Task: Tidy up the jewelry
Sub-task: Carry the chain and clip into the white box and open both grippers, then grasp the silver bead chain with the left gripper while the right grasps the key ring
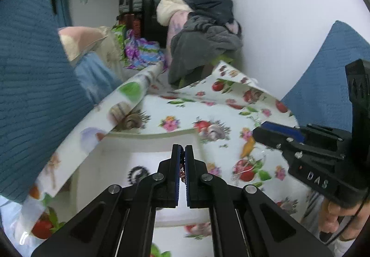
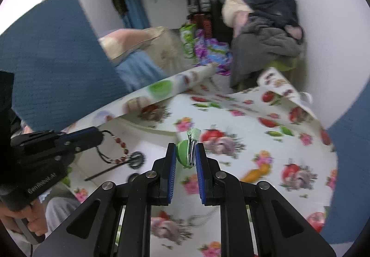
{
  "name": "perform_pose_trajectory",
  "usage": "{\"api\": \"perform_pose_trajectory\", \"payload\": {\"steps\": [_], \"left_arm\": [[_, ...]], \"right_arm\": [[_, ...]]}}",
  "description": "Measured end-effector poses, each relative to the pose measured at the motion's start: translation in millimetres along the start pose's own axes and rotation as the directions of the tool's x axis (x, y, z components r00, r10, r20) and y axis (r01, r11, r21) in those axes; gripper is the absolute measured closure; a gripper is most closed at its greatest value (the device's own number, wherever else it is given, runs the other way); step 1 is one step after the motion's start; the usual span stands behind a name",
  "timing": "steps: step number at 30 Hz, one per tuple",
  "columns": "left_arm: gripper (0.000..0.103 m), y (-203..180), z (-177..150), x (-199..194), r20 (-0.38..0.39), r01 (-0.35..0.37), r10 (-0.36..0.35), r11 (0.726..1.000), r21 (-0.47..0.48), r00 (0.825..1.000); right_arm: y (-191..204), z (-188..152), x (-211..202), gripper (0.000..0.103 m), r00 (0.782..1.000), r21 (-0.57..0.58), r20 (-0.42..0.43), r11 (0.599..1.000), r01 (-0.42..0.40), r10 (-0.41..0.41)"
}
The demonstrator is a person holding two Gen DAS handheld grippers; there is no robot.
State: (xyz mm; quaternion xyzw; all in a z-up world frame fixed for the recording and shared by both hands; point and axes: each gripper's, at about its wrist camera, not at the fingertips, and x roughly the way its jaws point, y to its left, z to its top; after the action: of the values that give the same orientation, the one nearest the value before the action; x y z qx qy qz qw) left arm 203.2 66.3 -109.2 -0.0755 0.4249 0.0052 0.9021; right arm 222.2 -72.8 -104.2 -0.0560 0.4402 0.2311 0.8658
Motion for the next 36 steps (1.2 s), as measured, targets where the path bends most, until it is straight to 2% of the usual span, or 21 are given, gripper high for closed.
{"api": "perform_pose_trajectory", "payload": {"steps": [6, 10, 18, 22, 23, 24, 25, 26, 27, 29, 36], "left_arm": [[0.101, 32, -25, 5, -0.034, -0.031, 0.030, 0.999, -0.027, 0.999], [0.101, 48, -41, 13, -0.058, -0.040, 0.037, 0.998, -0.051, 0.998], [0.100, 64, -63, 32, -0.093, -0.030, 0.019, 0.993, -0.113, 0.996], [0.098, 69, -60, 33, -0.101, -0.035, 0.019, 0.987, -0.157, 0.995], [0.098, 70, -58, 35, -0.112, -0.030, 0.012, 0.986, -0.165, 0.994], [0.098, 70, -56, 35, -0.115, -0.030, 0.011, 0.985, -0.168, 0.993], [0.095, 68, -54, 35, -0.114, -0.035, 0.016, 0.985, -0.167, 0.993], [0.080, 66, -52, 34, -0.107, -0.041, 0.023, 0.986, -0.162, 0.994], [0.058, 64, -51, 32, -0.100, -0.044, 0.029, 0.986, -0.159, 0.995], [0.045, 58, -48, 28, -0.073, -0.036, 0.025, 0.988, -0.152, 0.997], [0.045, 18, -35, 27, -0.041, 0.029, -0.034, 0.993, -0.117, 0.999]], "right_arm": [[47, -12, 40, 0.089, 0.993, -0.020, -0.081, 0.996, -0.082, 0.080], [63, -24, 61, 0.089, 0.987, -0.034, -0.135, 0.995, -0.097, 0.092], [61, -49, 94, 0.087, 0.971, -0.002, -0.218, 0.995, -0.103, 0.100], [55, -48, 92, 0.087, 0.968, 0.018, -0.212, 0.991, -0.130, 0.130], [54, -46, 91, 0.085, 0.969, 0.018, -0.207, 0.991, -0.133, 0.134], [53, -44, 87, 0.078, 0.970, 0.014, -0.199, 0.990, -0.139, 0.139], [52, -41, 84, 0.074, 0.971, 0.011, -0.190, 0.989, -0.145, 0.144], [49, -38, 77, 0.072, 0.974, 0.010, -0.169, 0.988, -0.154, 0.153], [45, -33, 71, 0.070, 0.976, 0.011, -0.150, 0.987, -0.159, 0.159], [36, -26, 59, 0.068, 0.979, 0.012, -0.122, 0.987, -0.161, 0.161], [-10, -7, 10, 0.067, 0.992, -0.003, -0.012, 0.992, -0.122, 0.122]]}}
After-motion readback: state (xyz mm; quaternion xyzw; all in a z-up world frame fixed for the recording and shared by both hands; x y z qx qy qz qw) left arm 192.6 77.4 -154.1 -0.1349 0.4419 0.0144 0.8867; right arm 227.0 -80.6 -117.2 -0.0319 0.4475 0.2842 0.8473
